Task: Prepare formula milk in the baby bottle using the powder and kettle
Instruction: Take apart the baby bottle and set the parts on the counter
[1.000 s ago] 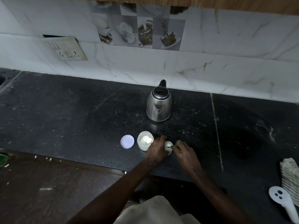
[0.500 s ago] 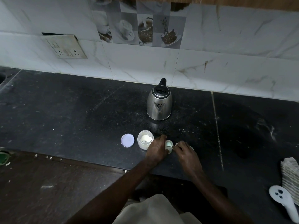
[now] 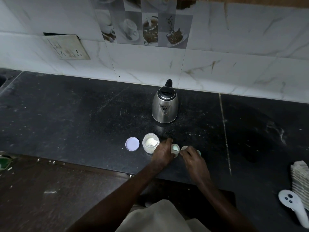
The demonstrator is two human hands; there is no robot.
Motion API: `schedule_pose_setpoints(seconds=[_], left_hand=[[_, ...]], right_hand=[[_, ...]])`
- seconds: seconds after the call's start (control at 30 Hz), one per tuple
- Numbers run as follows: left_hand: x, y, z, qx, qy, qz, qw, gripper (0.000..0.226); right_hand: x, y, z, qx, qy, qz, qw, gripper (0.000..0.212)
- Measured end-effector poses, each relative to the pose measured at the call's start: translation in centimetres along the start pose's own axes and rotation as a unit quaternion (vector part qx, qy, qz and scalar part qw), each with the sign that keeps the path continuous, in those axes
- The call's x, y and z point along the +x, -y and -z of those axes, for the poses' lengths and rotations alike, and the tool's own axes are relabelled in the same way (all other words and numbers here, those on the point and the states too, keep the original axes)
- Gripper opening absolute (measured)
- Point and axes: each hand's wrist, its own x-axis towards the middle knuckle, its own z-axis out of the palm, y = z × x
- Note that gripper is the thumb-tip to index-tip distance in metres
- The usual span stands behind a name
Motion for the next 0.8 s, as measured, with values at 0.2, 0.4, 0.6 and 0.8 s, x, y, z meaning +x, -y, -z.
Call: schedule_pose_setpoints(seconds=[0.2,0.4,0.6,0.8], left_hand=[[-0.2,-0.2,0.1,0.005,0.013,-0.007,1.0,0.064],[-0.6,0.2,-0.2,-0.006,0.013,-0.01,1.0,0.072],[-1.0,0.4,-0.3,-0.002,0.015,-0.013,1.0,0.099],[-2.6,0.4,0.5,-0.02,-0.028,-0.021,0.999,0.091]], right_hand=[[-0.3,0.2,-0.2,0.019,-0.019,-0.019,0.999,0.032],[1.1,1.2,1.4,0.223,-0.094,-0.176,0.954,0.014],[2.4,0.6,1.3,0.448,-0.078,-0.381,0.805,0.016],[4.4,1.8,2.6,0.596,-0.05,-0.444,0.667,0.016]])
